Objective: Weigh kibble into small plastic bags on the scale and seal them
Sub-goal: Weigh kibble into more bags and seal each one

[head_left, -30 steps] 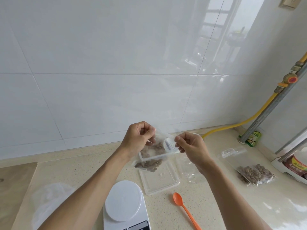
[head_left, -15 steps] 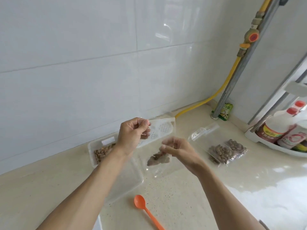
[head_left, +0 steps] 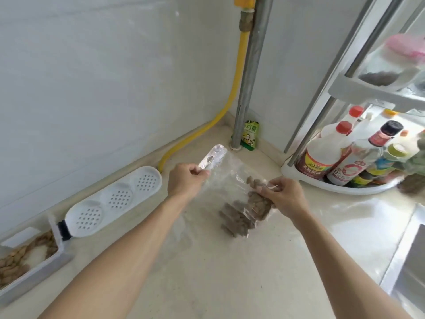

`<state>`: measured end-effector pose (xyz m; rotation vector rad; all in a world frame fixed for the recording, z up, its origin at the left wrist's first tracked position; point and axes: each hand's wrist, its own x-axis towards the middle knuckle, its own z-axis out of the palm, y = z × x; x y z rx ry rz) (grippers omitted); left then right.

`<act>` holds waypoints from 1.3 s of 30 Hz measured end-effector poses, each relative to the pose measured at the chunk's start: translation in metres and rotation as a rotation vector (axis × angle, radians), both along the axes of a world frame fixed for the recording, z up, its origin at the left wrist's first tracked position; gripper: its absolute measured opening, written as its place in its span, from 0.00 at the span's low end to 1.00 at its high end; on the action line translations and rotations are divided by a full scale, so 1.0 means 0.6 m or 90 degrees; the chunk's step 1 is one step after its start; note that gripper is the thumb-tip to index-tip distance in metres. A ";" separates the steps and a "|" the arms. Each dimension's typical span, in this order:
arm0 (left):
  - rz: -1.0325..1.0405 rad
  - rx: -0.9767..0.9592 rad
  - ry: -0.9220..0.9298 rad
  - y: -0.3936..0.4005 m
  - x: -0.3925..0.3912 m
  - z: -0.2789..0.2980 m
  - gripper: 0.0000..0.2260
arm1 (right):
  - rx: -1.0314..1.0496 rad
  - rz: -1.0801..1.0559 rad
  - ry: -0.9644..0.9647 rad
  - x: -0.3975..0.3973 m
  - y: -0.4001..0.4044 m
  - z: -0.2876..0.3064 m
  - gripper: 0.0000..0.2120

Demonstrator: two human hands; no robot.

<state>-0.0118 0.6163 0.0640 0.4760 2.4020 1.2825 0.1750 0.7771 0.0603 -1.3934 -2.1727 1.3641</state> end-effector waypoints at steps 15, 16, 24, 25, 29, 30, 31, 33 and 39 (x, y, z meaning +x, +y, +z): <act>-0.112 -0.225 0.187 0.122 -0.009 -0.120 0.12 | 0.176 0.010 -0.192 0.009 0.069 -0.106 0.24; -0.114 -0.233 0.195 0.122 -0.008 -0.122 0.11 | 0.186 0.013 -0.199 0.010 0.069 -0.107 0.24; -0.097 -0.245 0.217 0.087 -0.010 -0.112 0.19 | 0.279 0.055 -0.192 -0.004 0.035 -0.085 0.23; -0.099 -0.237 0.217 0.074 -0.011 -0.109 0.20 | 0.289 0.073 -0.180 -0.014 0.023 -0.080 0.22; -0.105 -0.212 0.242 -0.007 -0.012 -0.099 0.20 | 0.294 0.149 -0.116 -0.066 -0.049 -0.065 0.23; -0.103 -0.215 0.253 -0.033 -0.012 -0.097 0.20 | 0.290 0.169 -0.096 -0.080 -0.072 -0.062 0.23; -0.097 -0.221 0.259 -0.062 -0.012 -0.095 0.20 | 0.285 0.189 -0.075 -0.095 -0.097 -0.061 0.22; -0.082 -0.243 0.261 -0.125 -0.014 -0.091 0.20 | 0.260 0.237 -0.036 -0.125 -0.147 -0.063 0.20; -0.140 -0.367 0.206 -0.282 -0.022 -0.094 0.31 | 0.193 0.336 -0.060 -0.172 -0.267 -0.094 0.23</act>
